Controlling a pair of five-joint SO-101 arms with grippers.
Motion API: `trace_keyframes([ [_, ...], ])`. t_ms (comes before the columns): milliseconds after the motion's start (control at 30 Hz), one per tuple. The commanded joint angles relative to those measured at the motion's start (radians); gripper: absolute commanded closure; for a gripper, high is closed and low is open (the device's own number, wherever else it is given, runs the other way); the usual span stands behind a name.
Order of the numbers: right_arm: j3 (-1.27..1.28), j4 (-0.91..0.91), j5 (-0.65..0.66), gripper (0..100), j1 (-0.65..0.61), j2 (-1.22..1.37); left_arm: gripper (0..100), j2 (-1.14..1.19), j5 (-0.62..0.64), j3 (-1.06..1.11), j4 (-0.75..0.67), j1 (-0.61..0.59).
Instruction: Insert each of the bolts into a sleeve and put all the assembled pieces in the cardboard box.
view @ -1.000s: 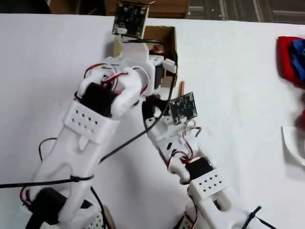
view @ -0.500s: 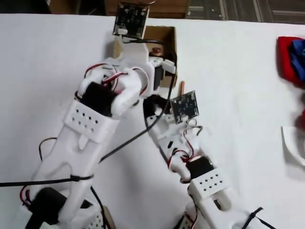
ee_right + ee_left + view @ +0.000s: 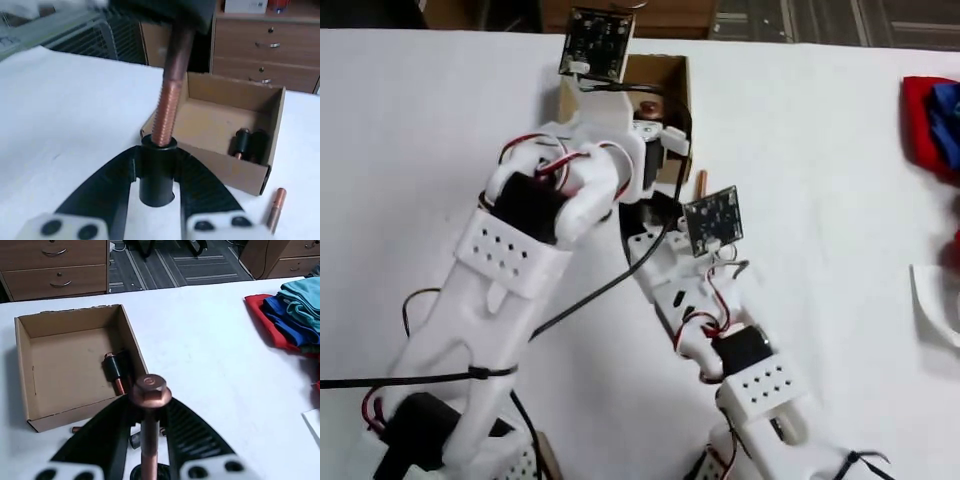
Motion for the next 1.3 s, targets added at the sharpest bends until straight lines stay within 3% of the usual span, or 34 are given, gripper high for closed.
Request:
trace_keyframes([
  [0, -0.054, 0.033, -0.005, 97.6, 0.015, -0.065, 97, -0.006, 0.009, -0.005, -0.028, 0.003],
  [133, -0.054, 0.056, -0.003, 97.6, 0.018, -0.074, 97, -0.005, 0.009, -0.004, -0.025, 0.003],
  [367, -0.054, 0.051, 0.115, 97.6, 0.018, -0.082, 97, -0.006, 0.009, 0.108, -0.032, 0.003],
  [767, -0.06, 0.048, 0.115, 97.6, 0.018, -0.082, 97, -0.014, 0.005, 0.143, 0.002, 0.003],
  [967, -0.061, 0.047, 0.114, 97.6, 0.018, -0.082, 87, -0.014, 0.005, 0.143, 0.035, 0.003],
  [1267, -0.061, 0.047, 0.117, 97.6, 0.019, -0.082, 88, -0.018, 0.003, 0.13, 0.048, 0.002],
])
